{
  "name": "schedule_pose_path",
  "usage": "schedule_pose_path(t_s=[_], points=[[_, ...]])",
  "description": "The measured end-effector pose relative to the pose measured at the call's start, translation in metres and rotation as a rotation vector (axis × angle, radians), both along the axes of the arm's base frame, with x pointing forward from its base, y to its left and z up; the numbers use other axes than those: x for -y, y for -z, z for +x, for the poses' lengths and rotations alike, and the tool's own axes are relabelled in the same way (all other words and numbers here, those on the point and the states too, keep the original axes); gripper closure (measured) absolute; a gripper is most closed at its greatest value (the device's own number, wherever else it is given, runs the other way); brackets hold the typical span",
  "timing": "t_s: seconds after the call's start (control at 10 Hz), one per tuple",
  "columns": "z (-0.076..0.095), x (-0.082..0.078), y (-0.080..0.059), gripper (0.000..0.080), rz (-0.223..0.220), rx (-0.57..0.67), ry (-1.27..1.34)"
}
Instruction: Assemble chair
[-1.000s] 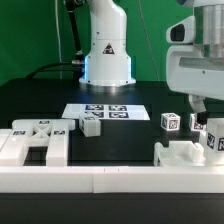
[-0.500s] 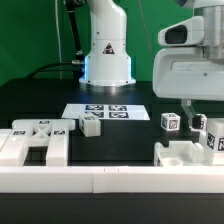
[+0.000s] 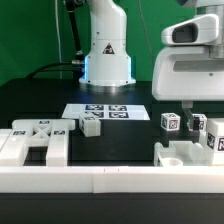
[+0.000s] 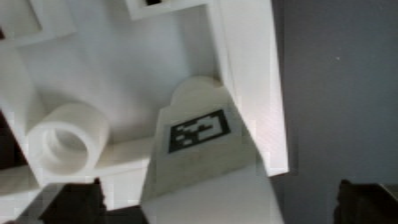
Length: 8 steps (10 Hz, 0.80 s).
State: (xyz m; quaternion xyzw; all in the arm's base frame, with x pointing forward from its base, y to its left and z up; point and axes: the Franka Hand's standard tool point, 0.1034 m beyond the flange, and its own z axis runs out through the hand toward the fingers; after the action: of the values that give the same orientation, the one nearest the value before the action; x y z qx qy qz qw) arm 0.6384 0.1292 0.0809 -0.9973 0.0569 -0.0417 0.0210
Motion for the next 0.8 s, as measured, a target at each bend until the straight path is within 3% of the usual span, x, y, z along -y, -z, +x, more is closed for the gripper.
schedule_pose_path(t_s=[0.3,0.4,0.5,0.6,0.7,0.8], points=[[0.0010,0.0031,-0.0001,0.0151,-0.019,0.008,-0.116],[0.0010,0.0030,-0.0001,0.0246,-0.018,0.007,-0.113],[0.0010,0.0030,0.0000,0.0246,-0.017,0.007,-0.098],[0.0010,0.0031,0.0000,0.0429,-0.017,0.007,-0.098],[0.0009,0.0030,0.0001,0.0511,-0.015,0.006,-0.083],[0.0008,0.0026,0.0002,0.0511,-0.007,0.003,0.002]])
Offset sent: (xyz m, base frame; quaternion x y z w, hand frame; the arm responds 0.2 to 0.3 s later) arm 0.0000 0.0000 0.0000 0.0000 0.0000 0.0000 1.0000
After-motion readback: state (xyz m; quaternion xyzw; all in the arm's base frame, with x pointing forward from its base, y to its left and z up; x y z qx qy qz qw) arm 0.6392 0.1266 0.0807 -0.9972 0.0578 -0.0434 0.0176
